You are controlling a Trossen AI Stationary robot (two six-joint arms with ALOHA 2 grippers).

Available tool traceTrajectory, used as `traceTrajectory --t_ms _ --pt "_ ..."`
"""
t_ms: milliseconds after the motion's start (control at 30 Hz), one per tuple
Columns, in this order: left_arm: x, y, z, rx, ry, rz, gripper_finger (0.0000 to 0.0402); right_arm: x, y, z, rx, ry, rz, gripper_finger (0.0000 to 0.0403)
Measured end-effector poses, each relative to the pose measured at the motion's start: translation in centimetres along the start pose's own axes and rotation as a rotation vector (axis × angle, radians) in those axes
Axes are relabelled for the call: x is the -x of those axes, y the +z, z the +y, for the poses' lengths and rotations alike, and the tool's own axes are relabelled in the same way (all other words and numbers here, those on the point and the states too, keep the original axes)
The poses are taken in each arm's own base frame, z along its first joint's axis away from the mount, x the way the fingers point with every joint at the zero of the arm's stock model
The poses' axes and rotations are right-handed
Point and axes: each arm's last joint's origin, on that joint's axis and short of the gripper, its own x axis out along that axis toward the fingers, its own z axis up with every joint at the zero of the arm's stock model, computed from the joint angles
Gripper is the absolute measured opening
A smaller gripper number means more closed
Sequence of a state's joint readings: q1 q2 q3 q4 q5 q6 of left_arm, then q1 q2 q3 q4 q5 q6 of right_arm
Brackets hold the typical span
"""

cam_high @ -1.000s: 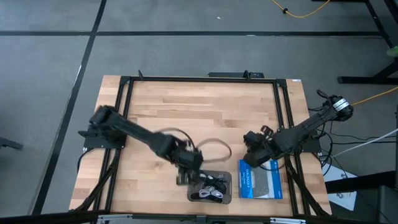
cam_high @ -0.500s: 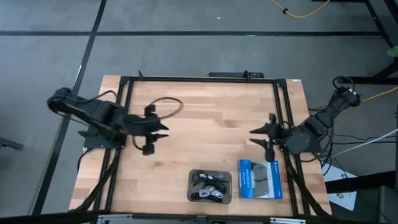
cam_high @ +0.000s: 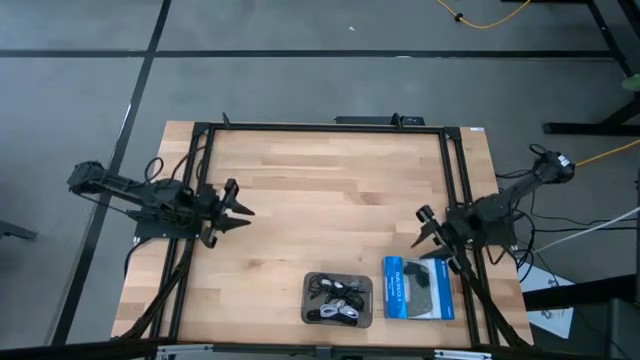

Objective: Pick and place USB-C Cables
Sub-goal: Return to Home Position

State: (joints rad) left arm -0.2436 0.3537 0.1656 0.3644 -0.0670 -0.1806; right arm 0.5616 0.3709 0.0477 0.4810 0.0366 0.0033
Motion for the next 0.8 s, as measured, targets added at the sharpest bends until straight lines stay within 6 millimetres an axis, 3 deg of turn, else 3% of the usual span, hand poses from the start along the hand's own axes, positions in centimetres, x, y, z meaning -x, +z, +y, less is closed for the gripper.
traceTrajectory --t_ms 333,600,800 --pt "0.6 -2.4 1.2 -0.105 0.019 0.049 0.0111 0.7 -1.5 -2.0 0.016 -0.075 0.092 0.015" --pt "1.0 -4.6 1.9 -0.086 0.049 0.094 0.0111 1.3 -2.4 -3.1 -0.009 -0.131 0.196 0.015" --pt "1.0 -4.6 1.8 -0.094 0.048 0.094 0.0111 1.4 -2.7 -3.5 0.01 -0.198 0.231 0.015"
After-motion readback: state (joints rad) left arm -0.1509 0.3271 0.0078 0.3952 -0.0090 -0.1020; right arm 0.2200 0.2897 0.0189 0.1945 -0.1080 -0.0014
